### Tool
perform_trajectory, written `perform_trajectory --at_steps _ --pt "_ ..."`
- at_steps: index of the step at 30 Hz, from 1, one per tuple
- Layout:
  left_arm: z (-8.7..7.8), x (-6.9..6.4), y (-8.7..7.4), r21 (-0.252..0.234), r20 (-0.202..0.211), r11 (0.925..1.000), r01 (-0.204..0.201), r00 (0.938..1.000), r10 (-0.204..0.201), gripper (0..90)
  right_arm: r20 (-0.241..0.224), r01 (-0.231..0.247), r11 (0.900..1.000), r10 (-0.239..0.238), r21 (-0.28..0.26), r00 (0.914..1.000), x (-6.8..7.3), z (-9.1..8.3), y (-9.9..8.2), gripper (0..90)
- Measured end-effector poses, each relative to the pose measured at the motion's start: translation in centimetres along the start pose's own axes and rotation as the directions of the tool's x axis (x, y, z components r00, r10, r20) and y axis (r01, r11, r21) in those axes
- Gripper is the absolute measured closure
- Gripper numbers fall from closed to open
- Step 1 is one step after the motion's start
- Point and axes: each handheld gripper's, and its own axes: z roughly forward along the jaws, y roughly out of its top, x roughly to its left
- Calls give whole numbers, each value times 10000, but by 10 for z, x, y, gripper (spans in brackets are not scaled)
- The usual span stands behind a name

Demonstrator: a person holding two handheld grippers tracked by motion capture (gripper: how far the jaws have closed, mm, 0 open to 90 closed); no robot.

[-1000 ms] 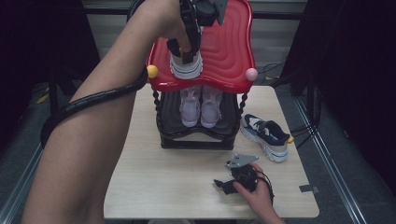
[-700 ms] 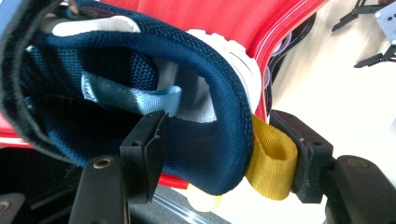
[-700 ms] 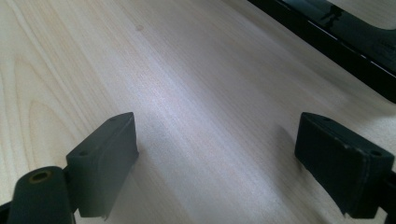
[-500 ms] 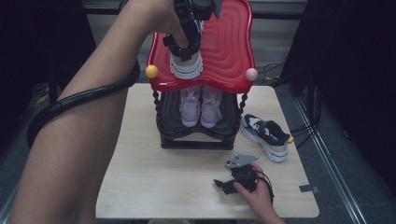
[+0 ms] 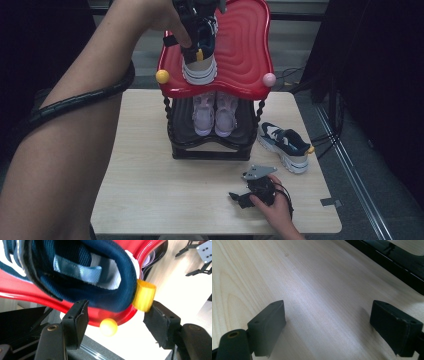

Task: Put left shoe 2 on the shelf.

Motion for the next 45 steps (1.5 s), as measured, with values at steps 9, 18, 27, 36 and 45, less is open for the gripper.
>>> perform_trajectory --at_steps 9,18,27,36,45 --pt "-3 3 -15 -31 -26 9997 242 9997 -242 356 -1 25 10000 -25 -13 10000 0 0 0 124" --pt "-1 5 -31 -39 59 9989 468 9989 -467 352 -12 41 10000 -41 -16 10000 0 0 0 124" --pt "4 6 -51 -68 248 9961 874 9959 -872 347 -17 47 10000 -47 -15 10000 0 0 0 124" --pt "11 7 -72 -65 512 9936 1124 9924 -1119 342 -17 48 10000 -48 -15 10000 0 0 0 124" --pt "23 9 -95 -118 693 9870 1602 9848 -1590 329 -18 44 10000 -44 -16 10000 0 0 0 124"
